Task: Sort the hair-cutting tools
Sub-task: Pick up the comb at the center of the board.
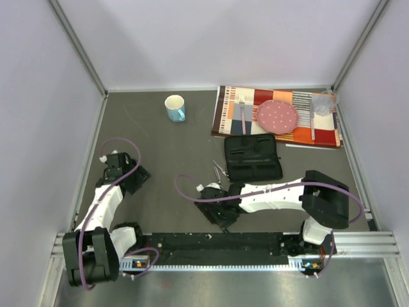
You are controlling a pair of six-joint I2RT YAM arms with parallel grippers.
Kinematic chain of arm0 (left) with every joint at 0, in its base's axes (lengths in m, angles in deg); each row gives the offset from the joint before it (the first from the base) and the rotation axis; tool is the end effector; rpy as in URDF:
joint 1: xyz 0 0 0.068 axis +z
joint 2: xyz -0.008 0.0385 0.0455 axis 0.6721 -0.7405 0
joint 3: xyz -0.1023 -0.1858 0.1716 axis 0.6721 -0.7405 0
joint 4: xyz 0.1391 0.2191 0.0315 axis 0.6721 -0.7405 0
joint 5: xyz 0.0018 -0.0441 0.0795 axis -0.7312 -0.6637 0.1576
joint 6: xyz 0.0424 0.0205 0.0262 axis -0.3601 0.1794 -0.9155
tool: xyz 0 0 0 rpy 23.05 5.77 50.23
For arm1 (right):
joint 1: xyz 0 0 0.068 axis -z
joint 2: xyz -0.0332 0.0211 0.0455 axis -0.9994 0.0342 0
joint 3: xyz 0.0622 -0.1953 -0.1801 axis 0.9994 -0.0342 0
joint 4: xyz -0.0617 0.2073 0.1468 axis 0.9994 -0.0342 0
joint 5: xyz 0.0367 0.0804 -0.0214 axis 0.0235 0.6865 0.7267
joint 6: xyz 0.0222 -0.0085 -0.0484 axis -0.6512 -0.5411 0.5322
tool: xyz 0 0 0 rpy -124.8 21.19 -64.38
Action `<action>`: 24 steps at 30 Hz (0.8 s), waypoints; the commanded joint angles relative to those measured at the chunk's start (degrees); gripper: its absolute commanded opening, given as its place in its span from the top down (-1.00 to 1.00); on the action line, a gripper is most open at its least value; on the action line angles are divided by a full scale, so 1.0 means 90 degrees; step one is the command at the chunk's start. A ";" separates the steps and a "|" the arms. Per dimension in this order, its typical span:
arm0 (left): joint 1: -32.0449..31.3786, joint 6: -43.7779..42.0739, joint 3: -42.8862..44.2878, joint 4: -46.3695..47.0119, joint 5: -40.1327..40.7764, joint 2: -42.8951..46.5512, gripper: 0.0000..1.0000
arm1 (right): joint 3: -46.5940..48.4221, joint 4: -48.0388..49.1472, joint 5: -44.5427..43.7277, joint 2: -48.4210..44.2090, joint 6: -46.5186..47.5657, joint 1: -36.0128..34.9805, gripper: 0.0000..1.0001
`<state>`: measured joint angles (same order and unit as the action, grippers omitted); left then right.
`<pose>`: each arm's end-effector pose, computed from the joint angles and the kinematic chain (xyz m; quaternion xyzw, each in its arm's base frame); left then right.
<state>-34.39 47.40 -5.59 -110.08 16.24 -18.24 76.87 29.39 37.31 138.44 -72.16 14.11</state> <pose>0.1894 0.0224 0.1796 -0.3603 0.8760 -0.1307 0.2928 0.0840 0.2870 0.1597 -0.3015 0.9450 0.0950 0.0838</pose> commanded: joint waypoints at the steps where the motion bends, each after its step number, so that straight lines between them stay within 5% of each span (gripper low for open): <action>1: 0.0047 -0.0103 -0.0036 0.0269 -0.0051 -0.0041 -0.30 | 0.0197 -0.0042 0.0047 0.0148 -0.0197 -0.0096 0.73; 6: 0.0038 -0.0103 -0.0046 0.0259 -0.0031 -0.0031 -0.30 | 0.0246 -0.0052 -0.0051 0.0372 -0.0080 -0.0086 0.35; 11: 0.0028 -0.0113 -0.0026 0.0249 -0.0002 -0.0031 -0.30 | 0.0334 -0.0100 -0.0129 0.0665 -0.0051 -0.0174 0.33; 16: 0.0038 -0.0113 -0.0007 0.0239 0.0008 -0.0031 -0.30 | 0.0451 -0.0285 -0.0461 0.0958 -0.0119 -0.0242 0.59; 20: 0.0038 -0.0113 0.0003 0.0230 -0.0002 -0.0050 -0.30 | 0.0490 -0.0364 -0.0676 0.0997 -0.0158 -0.0281 1.00; 24: 0.0038 -0.0093 0.0003 0.0239 -0.0031 -0.0060 -0.30 | 0.0520 -0.0374 -0.0969 0.0783 -0.0148 -0.0282 1.00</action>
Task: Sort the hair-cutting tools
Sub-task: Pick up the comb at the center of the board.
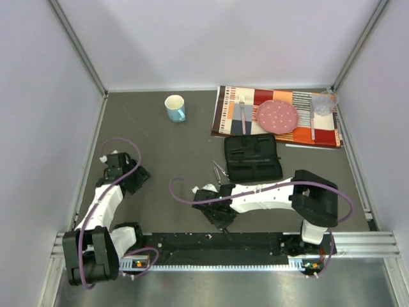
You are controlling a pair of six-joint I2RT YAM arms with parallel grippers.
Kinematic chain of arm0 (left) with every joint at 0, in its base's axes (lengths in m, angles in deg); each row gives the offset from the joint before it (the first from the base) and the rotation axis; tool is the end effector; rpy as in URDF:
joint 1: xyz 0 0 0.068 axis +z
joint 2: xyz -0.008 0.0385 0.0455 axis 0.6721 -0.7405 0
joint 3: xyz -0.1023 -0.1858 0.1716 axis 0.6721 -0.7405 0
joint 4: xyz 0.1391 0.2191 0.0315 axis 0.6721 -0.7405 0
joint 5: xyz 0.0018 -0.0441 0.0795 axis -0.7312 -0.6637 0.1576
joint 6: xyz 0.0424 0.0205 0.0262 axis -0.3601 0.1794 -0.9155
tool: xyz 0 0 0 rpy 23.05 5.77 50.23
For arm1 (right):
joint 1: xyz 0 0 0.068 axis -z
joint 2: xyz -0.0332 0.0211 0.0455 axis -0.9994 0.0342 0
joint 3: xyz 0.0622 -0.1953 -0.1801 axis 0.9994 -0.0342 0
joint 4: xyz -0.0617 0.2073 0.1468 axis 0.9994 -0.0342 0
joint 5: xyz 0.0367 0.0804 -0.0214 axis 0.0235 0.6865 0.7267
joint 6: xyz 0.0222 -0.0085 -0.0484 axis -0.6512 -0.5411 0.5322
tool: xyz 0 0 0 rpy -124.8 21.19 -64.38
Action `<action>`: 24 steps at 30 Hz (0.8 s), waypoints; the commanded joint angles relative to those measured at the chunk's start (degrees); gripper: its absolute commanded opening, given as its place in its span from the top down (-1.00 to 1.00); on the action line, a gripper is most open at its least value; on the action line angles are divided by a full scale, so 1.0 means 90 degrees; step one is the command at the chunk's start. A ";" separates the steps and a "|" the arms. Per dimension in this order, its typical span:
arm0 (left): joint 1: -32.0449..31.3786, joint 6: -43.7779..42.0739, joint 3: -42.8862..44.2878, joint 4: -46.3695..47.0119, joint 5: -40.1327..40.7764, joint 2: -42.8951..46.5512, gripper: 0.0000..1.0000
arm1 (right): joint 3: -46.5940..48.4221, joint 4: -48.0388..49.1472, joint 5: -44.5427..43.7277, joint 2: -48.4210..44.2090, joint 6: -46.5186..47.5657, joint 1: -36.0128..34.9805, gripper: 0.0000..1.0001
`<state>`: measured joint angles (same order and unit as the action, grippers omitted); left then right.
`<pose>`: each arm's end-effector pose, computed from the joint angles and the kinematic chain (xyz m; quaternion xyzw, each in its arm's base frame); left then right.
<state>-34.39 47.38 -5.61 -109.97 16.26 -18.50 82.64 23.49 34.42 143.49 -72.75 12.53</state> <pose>0.1898 0.0225 0.1788 -0.3604 0.8765 -0.1301 0.2915 0.0814 0.3030 0.1575 -0.3097 0.9465 0.0451 0.0787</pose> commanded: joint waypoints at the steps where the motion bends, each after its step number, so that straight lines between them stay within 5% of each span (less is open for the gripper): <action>1: 0.0038 -0.0100 0.0006 0.0218 -0.0044 -0.0021 -0.30 | -0.0102 0.0253 -0.0716 0.0086 -0.0063 -0.0116 1.00; 24: 0.0038 -0.0013 -0.0238 0.0657 -0.1255 0.0115 -0.33 | 0.0152 0.0047 -0.1615 -0.0922 0.0191 -0.0058 1.00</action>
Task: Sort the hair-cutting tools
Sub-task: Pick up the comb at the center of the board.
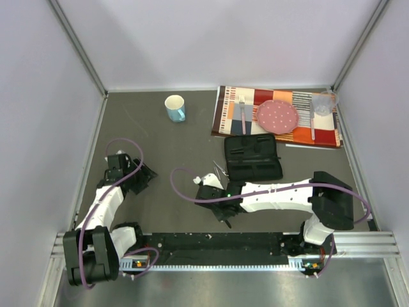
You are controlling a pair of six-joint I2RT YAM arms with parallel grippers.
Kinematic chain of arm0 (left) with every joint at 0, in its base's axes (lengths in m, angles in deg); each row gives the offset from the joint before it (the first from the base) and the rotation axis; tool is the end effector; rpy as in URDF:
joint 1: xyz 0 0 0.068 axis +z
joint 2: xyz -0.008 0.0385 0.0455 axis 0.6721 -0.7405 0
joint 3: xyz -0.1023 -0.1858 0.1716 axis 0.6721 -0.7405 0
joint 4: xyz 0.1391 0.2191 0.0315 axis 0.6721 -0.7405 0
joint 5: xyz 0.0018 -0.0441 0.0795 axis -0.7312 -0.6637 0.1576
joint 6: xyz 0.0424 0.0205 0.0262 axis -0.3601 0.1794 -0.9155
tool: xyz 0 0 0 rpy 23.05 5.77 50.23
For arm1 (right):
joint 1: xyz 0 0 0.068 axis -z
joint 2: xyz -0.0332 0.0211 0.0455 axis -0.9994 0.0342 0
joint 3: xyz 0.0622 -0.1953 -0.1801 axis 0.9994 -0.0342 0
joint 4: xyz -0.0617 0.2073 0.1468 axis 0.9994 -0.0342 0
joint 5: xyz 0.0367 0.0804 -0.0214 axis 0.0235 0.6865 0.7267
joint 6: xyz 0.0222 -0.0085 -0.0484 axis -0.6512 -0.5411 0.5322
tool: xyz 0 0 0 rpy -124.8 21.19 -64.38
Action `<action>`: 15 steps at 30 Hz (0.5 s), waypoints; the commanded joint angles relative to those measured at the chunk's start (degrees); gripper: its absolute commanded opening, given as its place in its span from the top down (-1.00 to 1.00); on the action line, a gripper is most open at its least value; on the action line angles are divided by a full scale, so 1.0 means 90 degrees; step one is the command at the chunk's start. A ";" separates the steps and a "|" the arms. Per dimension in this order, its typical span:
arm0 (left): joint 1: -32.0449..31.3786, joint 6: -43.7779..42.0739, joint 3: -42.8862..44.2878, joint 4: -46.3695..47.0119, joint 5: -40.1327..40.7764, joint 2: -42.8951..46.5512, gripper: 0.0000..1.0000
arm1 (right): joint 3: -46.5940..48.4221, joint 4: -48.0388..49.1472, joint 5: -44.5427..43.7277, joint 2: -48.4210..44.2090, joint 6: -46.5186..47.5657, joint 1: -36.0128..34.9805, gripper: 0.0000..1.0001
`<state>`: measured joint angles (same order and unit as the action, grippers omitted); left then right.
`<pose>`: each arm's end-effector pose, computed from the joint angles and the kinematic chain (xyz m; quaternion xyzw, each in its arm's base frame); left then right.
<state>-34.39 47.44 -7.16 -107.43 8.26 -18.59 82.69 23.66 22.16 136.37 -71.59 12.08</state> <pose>0.1895 0.0175 0.1739 -0.3367 0.8779 -0.1951 0.2792 0.0844 0.2943 0.1952 -0.3002 0.9316 0.0392 0.2009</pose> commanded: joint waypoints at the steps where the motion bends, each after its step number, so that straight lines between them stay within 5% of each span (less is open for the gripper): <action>1: 0.0038 -0.0030 -0.0066 0.0366 -0.0375 0.0135 -0.33 | 0.0138 0.0047 -0.0243 -0.0110 0.0062 0.0003 1.00; 15: 0.0028 -0.0030 -0.0173 0.0551 -0.0698 0.0086 -0.33 | -0.0087 0.0457 -0.0526 -0.0022 0.0218 0.0403 1.00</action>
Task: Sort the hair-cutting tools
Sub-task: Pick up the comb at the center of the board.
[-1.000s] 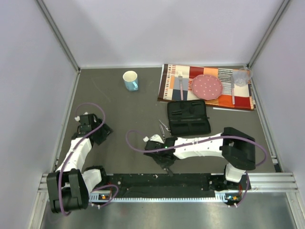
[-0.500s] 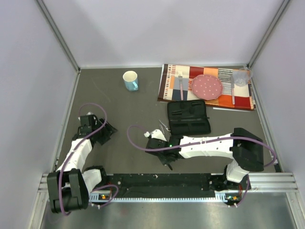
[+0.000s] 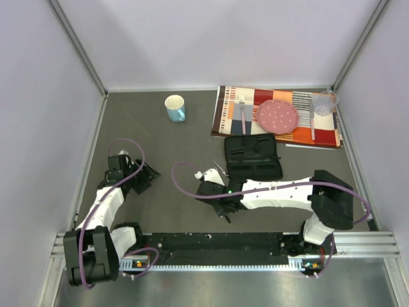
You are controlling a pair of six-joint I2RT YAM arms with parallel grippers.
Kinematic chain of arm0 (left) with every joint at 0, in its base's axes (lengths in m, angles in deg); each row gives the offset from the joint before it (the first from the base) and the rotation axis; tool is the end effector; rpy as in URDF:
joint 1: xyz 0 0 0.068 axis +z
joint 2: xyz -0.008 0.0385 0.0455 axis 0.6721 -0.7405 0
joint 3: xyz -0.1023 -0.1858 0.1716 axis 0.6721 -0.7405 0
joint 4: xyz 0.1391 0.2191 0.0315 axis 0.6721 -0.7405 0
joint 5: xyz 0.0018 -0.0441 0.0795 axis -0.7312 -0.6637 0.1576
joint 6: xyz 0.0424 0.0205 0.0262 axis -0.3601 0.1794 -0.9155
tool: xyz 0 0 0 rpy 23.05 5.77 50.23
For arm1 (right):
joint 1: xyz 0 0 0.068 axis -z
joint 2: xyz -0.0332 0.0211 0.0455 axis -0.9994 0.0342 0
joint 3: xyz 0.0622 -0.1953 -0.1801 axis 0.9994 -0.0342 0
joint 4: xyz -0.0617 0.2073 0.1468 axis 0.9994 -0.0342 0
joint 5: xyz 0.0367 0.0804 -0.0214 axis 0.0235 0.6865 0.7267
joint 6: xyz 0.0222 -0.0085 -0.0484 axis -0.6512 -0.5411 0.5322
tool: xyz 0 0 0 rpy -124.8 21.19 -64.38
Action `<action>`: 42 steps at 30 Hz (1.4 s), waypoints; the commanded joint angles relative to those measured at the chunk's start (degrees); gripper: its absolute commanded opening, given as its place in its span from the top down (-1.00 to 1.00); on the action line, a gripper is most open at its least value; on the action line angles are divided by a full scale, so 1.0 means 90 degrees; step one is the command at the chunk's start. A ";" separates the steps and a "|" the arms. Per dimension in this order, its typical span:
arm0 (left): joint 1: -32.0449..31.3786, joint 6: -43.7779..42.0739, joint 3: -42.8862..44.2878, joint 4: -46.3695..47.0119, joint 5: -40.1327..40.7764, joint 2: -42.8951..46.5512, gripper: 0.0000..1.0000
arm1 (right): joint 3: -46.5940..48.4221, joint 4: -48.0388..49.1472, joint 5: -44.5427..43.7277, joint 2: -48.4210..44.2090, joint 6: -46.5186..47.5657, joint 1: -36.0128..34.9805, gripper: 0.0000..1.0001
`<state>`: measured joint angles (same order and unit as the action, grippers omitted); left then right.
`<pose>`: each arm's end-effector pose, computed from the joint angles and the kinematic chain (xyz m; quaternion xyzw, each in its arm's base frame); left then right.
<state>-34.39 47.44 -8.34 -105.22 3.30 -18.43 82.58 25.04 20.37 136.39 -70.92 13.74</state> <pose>0.1890 0.0145 0.1713 -0.3188 0.8756 -0.2357 0.2759 0.0945 0.2935 0.1957 -0.2871 0.9317 0.0351 0.2199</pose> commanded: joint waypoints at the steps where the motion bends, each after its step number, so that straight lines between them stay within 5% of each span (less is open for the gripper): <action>1: 0.0028 -0.0030 -0.0052 0.0306 -0.0147 0.0069 -0.33 | -0.0085 0.0372 -0.0385 -0.0024 0.0153 0.0344 1.00; 17: 0.0028 -0.0010 -0.0023 0.0355 -0.0156 -0.0038 -0.33 | 0.0042 0.1037 -0.0288 0.0551 0.0885 0.1312 1.00; 21: 0.0028 -0.0020 -0.0003 0.0355 -0.0166 -0.0068 -0.33 | 0.0091 0.1076 -0.0269 0.0620 0.0914 0.1312 0.47; 27: 0.0028 -0.0039 0.0007 0.0345 -0.0147 -0.0087 -0.33 | 0.0257 0.1076 -0.0298 0.0746 0.0944 0.1313 0.37; 38: 0.0028 -0.0098 0.0055 0.0325 -0.0107 -0.0156 -0.34 | 0.0482 0.1066 -0.0152 0.1352 0.0993 0.1439 0.43; 42: 0.0028 -0.0098 0.0065 0.0345 -0.0127 -0.0204 -0.34 | 0.0443 0.1066 -0.0103 0.1382 0.0983 0.1488 0.69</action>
<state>-34.39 47.42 -8.37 -104.20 2.36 -19.88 86.18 34.65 19.23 146.79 -62.06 26.02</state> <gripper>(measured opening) 0.667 0.223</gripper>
